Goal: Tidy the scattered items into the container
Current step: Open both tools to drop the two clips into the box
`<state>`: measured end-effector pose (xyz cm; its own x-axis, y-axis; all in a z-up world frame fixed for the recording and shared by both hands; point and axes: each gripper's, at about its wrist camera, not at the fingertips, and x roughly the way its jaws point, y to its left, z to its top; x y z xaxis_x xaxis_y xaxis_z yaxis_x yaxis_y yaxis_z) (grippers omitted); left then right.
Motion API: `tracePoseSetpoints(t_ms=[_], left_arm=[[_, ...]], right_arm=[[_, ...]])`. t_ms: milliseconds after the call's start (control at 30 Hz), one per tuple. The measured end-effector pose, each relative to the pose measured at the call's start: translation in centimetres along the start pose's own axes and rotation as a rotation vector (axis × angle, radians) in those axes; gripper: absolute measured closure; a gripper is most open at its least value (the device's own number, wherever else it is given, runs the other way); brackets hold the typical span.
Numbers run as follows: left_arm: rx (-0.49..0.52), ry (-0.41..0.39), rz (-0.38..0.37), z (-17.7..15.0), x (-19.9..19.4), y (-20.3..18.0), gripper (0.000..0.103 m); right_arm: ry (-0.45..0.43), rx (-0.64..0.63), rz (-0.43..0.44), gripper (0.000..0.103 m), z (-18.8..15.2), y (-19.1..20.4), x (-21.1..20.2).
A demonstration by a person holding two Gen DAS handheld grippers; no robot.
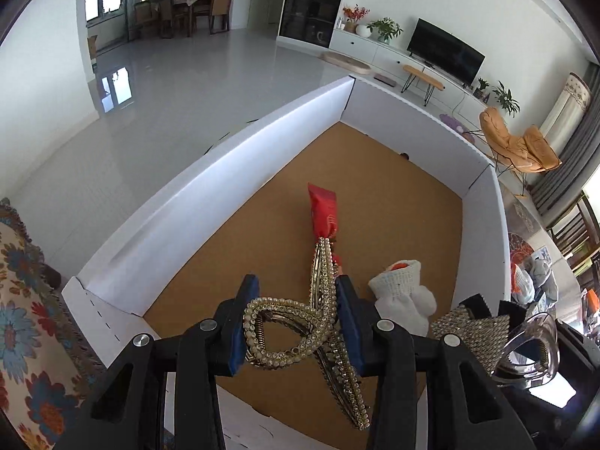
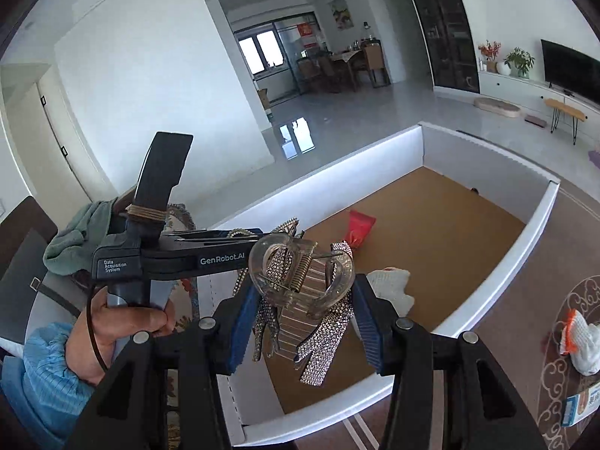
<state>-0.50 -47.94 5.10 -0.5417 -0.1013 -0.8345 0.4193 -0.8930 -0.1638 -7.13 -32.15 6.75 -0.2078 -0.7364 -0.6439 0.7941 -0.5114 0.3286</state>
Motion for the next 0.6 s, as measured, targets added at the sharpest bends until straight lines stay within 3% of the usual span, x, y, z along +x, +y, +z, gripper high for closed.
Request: tracePoseSetpoints(t_ms=[100,133,167,200,233,300,467,600], left_arm=[[-0.026,0.058,0.021,0.2,1.6,1.3,0.06],[-0.032,0.071,0.027,0.2,1.9,1.6,0.053],[-0.035,0.076,0.037,0.2,2.1,1.8,0.037],[-0.037,0.07,0.047,0.2,2.0,1.9,0.028],[-0.039,0.058,0.054,0.0,1.8,1.8,0.019],[-0.043,0.041,0.05,-0.1,1.4,1.7,0.019],[-0.05,0.005,0.029,-0.8,-0.5,0.8,0.019],[0.029,-0.057,0.01,-1.8,-3.5,-2.8,0.019]], right_arm=[[0.075,-0.01,-0.018,0.052,-0.1,0.0,4.1],[0.105,-0.013,-0.026,0.051,-0.2,-0.1,5.2],[0.14,-0.012,-0.044,0.051,-0.2,-0.2,6.2],[0.168,-0.009,-0.055,0.049,-0.3,-0.4,6.9],[0.179,-0.005,-0.053,0.041,-0.4,-0.7,7.3],[0.163,-0.005,-0.039,0.035,-0.7,-1.1,6.8],[0.075,0.065,-0.035,0.035,-0.3,-2.3,4.0],[-0.014,0.122,-0.062,0.035,-1.6,-3.9,0.0]])
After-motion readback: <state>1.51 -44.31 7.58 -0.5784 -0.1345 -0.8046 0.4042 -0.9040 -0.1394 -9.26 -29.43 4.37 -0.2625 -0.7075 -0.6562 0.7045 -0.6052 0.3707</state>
